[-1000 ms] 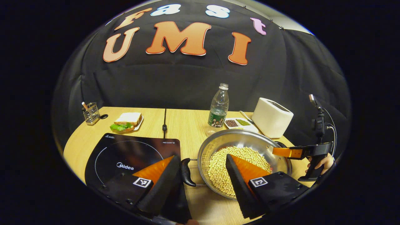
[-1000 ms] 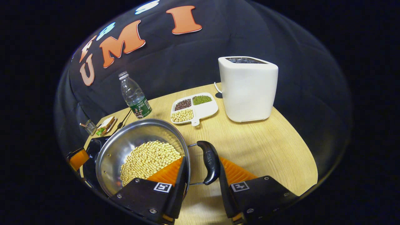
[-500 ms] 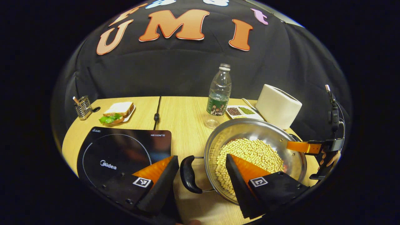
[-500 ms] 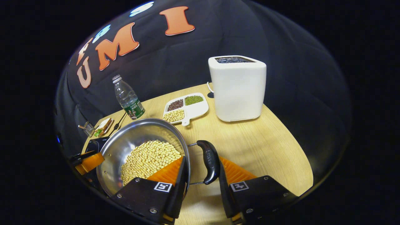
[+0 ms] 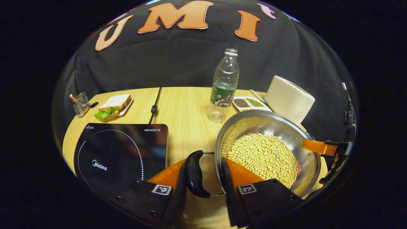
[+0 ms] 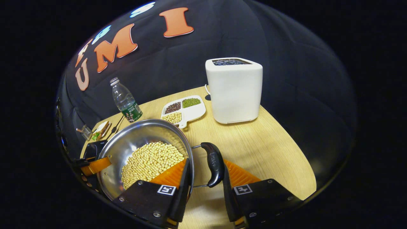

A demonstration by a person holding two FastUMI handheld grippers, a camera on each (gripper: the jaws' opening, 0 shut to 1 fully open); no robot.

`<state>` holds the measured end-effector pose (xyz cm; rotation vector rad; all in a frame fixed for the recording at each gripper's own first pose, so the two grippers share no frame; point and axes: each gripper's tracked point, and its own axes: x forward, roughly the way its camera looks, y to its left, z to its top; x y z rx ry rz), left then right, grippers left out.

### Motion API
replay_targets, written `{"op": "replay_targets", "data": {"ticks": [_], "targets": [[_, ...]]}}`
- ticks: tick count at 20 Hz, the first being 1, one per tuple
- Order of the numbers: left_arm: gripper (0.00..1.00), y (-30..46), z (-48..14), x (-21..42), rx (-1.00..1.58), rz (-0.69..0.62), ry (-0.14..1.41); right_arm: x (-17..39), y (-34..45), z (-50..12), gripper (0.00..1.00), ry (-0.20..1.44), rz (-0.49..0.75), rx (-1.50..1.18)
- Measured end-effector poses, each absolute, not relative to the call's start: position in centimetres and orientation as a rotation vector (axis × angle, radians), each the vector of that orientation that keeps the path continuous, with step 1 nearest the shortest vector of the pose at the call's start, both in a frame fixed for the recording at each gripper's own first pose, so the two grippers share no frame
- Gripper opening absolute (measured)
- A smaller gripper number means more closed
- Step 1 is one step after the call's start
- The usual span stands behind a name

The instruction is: First push the handle of the pot to place it horizontally, then grasp the pot with both hands and set it on the induction cooktop.

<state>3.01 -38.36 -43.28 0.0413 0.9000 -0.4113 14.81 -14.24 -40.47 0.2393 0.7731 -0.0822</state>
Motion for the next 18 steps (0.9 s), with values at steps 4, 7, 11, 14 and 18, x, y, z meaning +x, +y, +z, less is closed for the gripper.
{"op": "replay_targets", "data": {"ticks": [4, 7, 11, 14, 18], "targets": [[0.58, -37.9, -42.6, 2.9, 0.026, -0.422, 0.908, 14.3, -13.9, -38.7, 0.48, 0.743, -0.109, 0.248], [0.63, -37.4, -39.9, 3.6, 0.019, -0.437, 0.869, 13.9, -13.3, -36.1, 0.48, 0.712, -0.111, 0.251], [0.58, -35.4, -36.1, 4.5, 0.015, -0.439, 0.822, 13.5, -11.0, -32.9, 0.48, 0.677, -0.104, 0.275], [0.6, -32.9, -33.8, 5.3, 0.012, -0.426, 0.787, 13.4, -8.5, -30.9, 0.48, 0.652, -0.083, 0.274], [0.57, -28.2, -31.5, 6.0, -0.01, -0.396, 0.764, 13.4, -4.0, -28.7, 0.48, 0.633, -0.044, 0.247]]}}
